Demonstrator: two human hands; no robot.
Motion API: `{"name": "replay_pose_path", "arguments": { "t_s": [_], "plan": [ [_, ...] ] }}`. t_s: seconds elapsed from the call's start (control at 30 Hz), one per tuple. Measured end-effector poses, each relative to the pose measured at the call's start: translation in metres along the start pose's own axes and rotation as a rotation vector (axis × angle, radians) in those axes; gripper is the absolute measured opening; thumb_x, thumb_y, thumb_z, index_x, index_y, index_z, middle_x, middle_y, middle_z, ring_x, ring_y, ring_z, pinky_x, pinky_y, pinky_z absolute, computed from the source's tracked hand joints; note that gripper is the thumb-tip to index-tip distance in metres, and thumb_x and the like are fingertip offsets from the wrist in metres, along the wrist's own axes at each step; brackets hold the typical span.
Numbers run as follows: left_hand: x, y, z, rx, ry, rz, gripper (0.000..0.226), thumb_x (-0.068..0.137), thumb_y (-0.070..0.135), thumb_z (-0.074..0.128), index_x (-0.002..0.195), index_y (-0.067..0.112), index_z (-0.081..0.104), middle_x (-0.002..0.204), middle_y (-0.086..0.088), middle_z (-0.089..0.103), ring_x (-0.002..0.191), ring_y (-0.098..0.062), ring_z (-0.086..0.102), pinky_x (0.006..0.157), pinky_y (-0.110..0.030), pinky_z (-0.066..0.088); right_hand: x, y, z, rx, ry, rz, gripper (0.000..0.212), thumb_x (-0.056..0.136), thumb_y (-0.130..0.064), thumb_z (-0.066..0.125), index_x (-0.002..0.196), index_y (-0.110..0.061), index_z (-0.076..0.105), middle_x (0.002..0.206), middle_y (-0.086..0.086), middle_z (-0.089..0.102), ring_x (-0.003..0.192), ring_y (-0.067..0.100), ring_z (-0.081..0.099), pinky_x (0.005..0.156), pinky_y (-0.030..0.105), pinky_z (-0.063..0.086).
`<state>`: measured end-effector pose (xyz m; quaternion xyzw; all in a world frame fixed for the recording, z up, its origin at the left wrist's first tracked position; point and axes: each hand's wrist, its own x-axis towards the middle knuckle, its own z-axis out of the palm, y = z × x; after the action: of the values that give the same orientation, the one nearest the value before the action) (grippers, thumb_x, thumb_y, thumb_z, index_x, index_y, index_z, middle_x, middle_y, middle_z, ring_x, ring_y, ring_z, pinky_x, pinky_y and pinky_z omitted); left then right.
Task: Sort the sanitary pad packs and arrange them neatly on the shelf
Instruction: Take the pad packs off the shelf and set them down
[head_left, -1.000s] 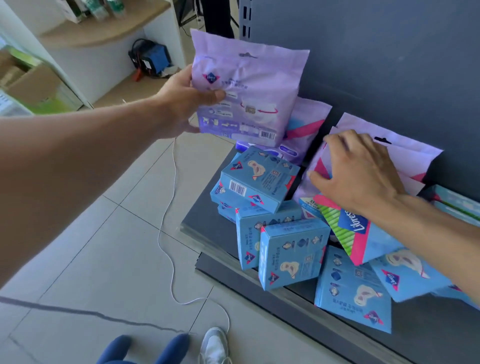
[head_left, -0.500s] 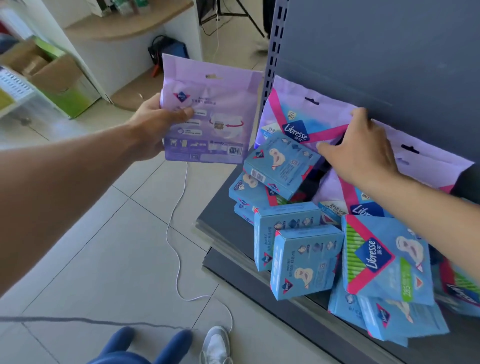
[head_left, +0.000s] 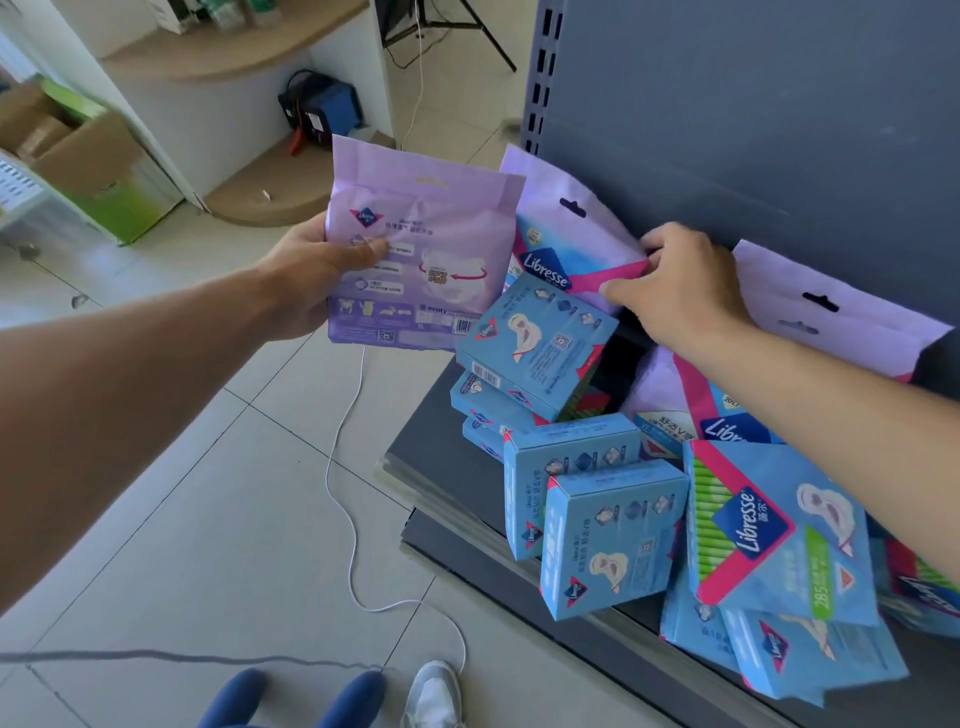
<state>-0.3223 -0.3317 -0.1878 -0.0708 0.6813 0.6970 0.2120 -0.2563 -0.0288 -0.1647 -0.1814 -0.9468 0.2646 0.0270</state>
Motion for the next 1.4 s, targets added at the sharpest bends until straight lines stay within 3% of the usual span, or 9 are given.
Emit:
{"name": "replay_pose_path", "arguments": {
  "t_s": [0.3,0.4,0.53,0.7,0.8,0.93,1.03,1.2,1.4],
  "plan": [
    [0.007,0.000,0.010,0.015,-0.026,-0.015,0.039,0.088,0.012,0.063,0.127,0.012,0.058,0.116,-0.009,0.070,0.102,-0.027,0.069,0.078,-0.042,0.060,0.010,0.004,0.002,-0.164,-0.080,-0.030,0.035,0.083,-0.030,0.069,0.106,-0.011,0.051,0.105,0.013,0.059,0.088,0.034,0.052,0.066,0.033,0.035],
    [0.006,0.002,0.011,0.023,-0.025,-0.014,0.043,0.087,0.013,0.065,0.130,0.010,0.057,0.119,-0.010,0.069,0.104,-0.028,0.069,0.081,-0.044,0.060,0.011,0.012,-0.009,-0.075,0.030,-0.064,0.022,0.089,-0.023,0.061,0.106,-0.013,0.052,0.105,0.013,0.062,0.095,0.034,0.055,0.069,0.031,0.034],
    [0.001,0.003,0.010,0.006,-0.009,-0.006,0.037,0.089,0.011,0.063,0.125,0.012,0.058,0.115,-0.008,0.070,0.101,-0.027,0.070,0.077,-0.042,0.060,0.005,0.024,-0.031,0.104,0.138,-0.146,0.014,0.088,-0.014,0.059,0.101,-0.009,0.056,0.089,0.003,0.057,0.081,0.019,0.048,0.064,0.024,0.028],
    [-0.011,0.004,-0.003,0.007,0.020,0.011,0.034,0.091,0.010,0.062,0.124,0.014,0.059,0.117,-0.008,0.069,0.101,-0.025,0.070,0.079,-0.042,0.060,-0.008,0.033,-0.053,0.380,0.248,-0.218,0.009,0.089,-0.013,0.055,0.097,-0.012,0.053,0.092,0.003,0.057,0.075,0.002,0.050,0.062,0.010,0.040],
    [-0.022,0.007,-0.015,0.024,0.051,0.015,0.035,0.088,0.012,0.065,0.123,0.016,0.061,0.122,-0.009,0.068,0.107,-0.027,0.068,0.088,-0.047,0.056,-0.016,0.033,-0.066,0.567,0.255,-0.232,0.017,0.088,-0.018,0.055,0.085,-0.030,0.044,0.098,0.005,0.060,0.087,0.005,0.061,0.075,0.022,0.053],
    [-0.038,0.015,-0.023,-0.040,0.104,0.090,0.036,0.091,0.008,0.062,0.127,0.010,0.058,0.120,-0.011,0.068,0.107,-0.030,0.068,0.081,-0.045,0.058,-0.025,0.032,-0.076,0.788,0.183,-0.188,0.015,0.087,-0.015,0.056,0.090,-0.028,0.050,0.097,0.003,0.064,0.092,0.021,0.067,0.084,0.052,0.055],
    [-0.048,0.027,-0.021,-0.070,0.131,0.142,0.035,0.091,0.010,0.063,0.126,0.012,0.059,0.118,-0.009,0.070,0.107,-0.030,0.068,0.080,-0.046,0.057,-0.033,0.022,-0.079,0.839,0.103,-0.184,0.015,0.090,-0.014,0.054,0.092,-0.028,0.051,0.090,-0.007,0.064,0.087,0.017,0.064,0.081,0.048,0.055],
    [-0.072,0.045,0.009,-0.044,0.093,0.163,0.025,0.092,0.018,0.064,0.117,0.013,0.061,0.112,-0.008,0.072,0.101,-0.027,0.071,0.082,-0.048,0.058,-0.051,-0.004,-0.066,0.982,-0.073,-0.192,0.020,0.097,-0.007,0.048,0.089,-0.025,0.047,0.079,-0.006,0.060,0.062,0.005,0.058,0.052,0.018,0.042],
    [-0.100,0.034,0.076,-0.059,-0.077,0.122,0.021,0.095,0.008,0.056,0.115,0.005,0.061,0.112,-0.016,0.070,0.102,-0.032,0.069,0.085,-0.050,0.057,-0.079,-0.023,-0.050,1.098,-0.135,-0.170,0.011,0.092,-0.013,0.053,0.088,-0.022,0.050,0.094,0.011,0.062,0.090,0.027,0.061,0.083,0.046,0.051]
  ]
}}
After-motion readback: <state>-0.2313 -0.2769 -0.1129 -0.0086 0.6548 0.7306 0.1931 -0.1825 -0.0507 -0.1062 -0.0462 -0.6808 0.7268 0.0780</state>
